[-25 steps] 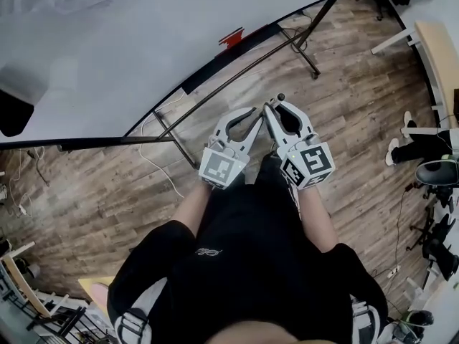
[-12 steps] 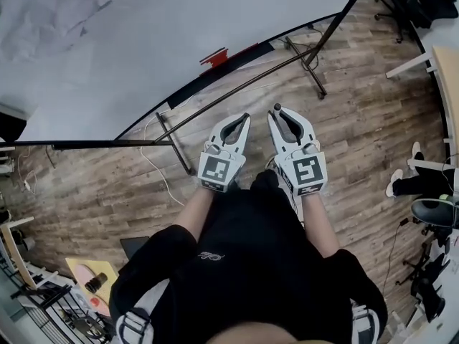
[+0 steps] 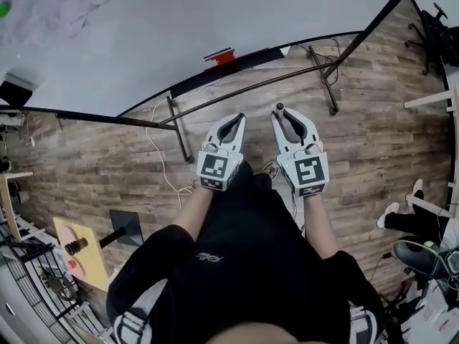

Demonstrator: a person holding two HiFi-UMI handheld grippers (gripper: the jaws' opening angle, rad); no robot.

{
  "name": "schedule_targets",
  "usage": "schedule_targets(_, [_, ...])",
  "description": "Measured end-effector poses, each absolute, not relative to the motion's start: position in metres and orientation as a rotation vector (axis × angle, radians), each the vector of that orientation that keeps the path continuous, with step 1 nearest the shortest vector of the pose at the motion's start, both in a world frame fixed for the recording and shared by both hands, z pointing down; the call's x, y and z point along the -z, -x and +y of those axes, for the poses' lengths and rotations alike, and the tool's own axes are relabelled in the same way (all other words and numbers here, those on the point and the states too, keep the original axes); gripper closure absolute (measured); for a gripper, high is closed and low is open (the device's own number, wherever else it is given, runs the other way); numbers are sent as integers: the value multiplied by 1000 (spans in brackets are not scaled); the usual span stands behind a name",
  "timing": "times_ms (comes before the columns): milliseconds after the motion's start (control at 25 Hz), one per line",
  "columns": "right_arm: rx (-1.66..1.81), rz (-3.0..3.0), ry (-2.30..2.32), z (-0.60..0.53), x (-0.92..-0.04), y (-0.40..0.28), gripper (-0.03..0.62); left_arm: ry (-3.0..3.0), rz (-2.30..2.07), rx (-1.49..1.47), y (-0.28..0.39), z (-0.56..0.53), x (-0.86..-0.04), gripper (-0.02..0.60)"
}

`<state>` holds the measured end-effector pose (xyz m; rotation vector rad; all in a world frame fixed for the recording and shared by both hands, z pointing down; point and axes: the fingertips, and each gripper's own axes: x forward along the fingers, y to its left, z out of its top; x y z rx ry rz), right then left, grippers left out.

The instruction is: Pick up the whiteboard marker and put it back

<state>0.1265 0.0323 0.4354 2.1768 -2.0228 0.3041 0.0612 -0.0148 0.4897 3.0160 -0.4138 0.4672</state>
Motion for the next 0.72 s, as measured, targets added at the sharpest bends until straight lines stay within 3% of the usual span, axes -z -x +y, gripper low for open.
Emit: schedule_targets(720, [-39,-1910,-1640,-86,-454,-161,540,-2885,-646,-451,-102,-154,-520,575])
